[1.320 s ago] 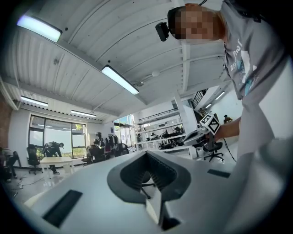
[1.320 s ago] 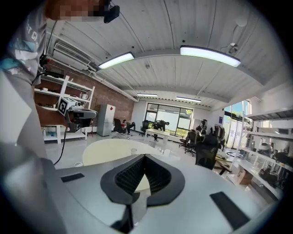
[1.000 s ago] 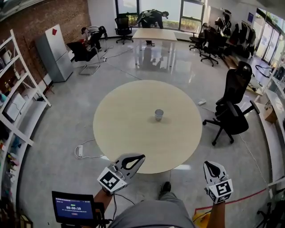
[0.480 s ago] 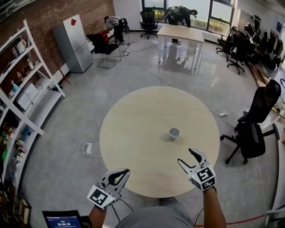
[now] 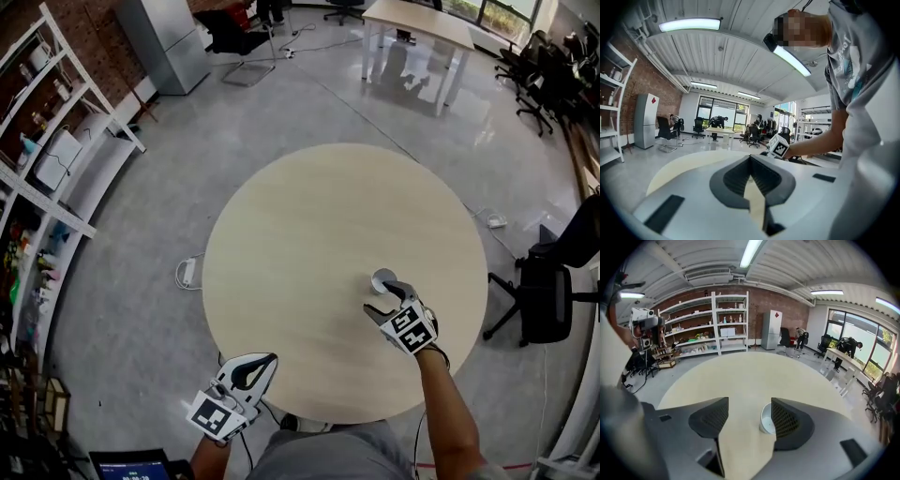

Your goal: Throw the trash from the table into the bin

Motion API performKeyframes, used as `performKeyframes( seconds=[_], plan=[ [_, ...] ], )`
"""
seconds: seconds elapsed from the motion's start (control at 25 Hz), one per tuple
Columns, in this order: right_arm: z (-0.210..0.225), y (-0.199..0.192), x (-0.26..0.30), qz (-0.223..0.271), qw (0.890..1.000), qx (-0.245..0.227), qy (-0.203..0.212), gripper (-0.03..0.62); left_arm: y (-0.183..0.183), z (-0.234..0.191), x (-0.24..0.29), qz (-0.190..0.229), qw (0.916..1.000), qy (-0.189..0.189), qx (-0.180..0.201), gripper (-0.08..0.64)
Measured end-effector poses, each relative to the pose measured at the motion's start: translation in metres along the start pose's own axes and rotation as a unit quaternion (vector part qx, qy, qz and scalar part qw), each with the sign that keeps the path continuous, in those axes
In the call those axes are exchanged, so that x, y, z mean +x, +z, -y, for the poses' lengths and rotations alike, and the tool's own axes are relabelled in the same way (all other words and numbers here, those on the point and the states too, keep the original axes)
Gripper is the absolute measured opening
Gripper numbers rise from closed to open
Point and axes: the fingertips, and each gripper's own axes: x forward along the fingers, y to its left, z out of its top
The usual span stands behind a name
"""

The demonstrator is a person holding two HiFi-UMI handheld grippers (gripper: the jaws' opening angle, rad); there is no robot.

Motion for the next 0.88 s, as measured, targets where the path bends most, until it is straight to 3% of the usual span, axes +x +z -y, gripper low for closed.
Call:
performKeyframes(
  seconds=[0.16,0.36,0.44,0.48,0.76,0.88],
  plan=[
    [0.02,-0.021,0.051,-0.075,0.996,-0.048,0.003,0.267,0.0,-0.03,0.016,-0.003,0.9997,0.015,-0.019,0.043],
    [0.034,-0.056,0.08,-0.176,0.981,-0.079,-0.016,0.265,-0.004,-0.051,0.029,-0.003,0.999,0.015,-0.042,0.043],
    [0.046,-0.07,0.088,-0.177,0.982,-0.068,-0.028,0.039,-0.017,-0.052,0.043,-0.006,0.999,0.013,-0.043,0.043],
    [0.051,-0.076,0.091,-0.171,0.984,-0.052,-0.029,0.018,-0.022,-0.051,0.052,-0.005,0.999,0.01,-0.043,0.043],
    [0.055,-0.046,0.062,-0.103,0.994,-0.017,-0.038,0.015,-0.009,-0.039,0.065,-0.01,0.9994,0.001,-0.032,0.043],
    [0.064,-0.033,0.042,-0.079,0.996,-0.011,-0.049,0.015,-0.012,-0.033,0.076,-0.025,0.9995,-0.02,0.0,0.043]
  ],
)
